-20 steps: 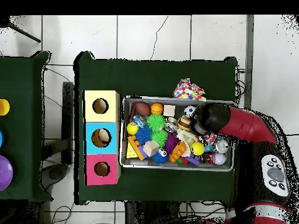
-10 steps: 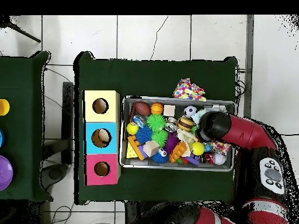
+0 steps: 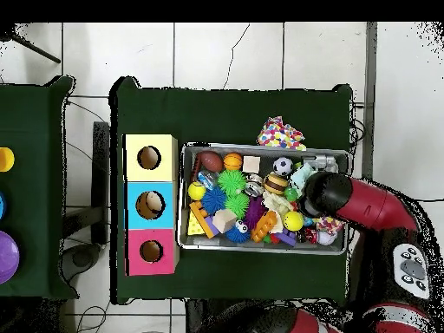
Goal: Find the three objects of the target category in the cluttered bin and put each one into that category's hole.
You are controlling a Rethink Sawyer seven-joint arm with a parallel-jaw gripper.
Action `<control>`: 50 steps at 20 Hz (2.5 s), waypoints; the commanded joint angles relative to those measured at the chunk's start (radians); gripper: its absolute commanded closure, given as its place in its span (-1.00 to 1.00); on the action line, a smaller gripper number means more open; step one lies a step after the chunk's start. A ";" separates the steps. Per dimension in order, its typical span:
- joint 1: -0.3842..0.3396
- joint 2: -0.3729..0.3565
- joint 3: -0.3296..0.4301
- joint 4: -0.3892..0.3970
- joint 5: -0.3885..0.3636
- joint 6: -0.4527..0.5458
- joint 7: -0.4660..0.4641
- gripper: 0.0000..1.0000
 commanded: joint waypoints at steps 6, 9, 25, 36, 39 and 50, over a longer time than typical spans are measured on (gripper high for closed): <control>-0.001 -0.089 0.035 -0.059 0.113 0.451 0.075 -1.00; -0.023 -0.089 0.061 -0.104 0.110 0.496 0.028 -1.00; -0.061 -0.090 0.183 0.074 0.236 0.303 0.047 -1.00; 0.073 -0.043 0.046 0.049 0.028 0.011 0.105 -1.00; 0.073 -0.032 0.047 0.087 0.061 0.002 0.136 -1.00; 0.096 -0.008 0.013 0.185 0.225 0.066 0.267 -1.00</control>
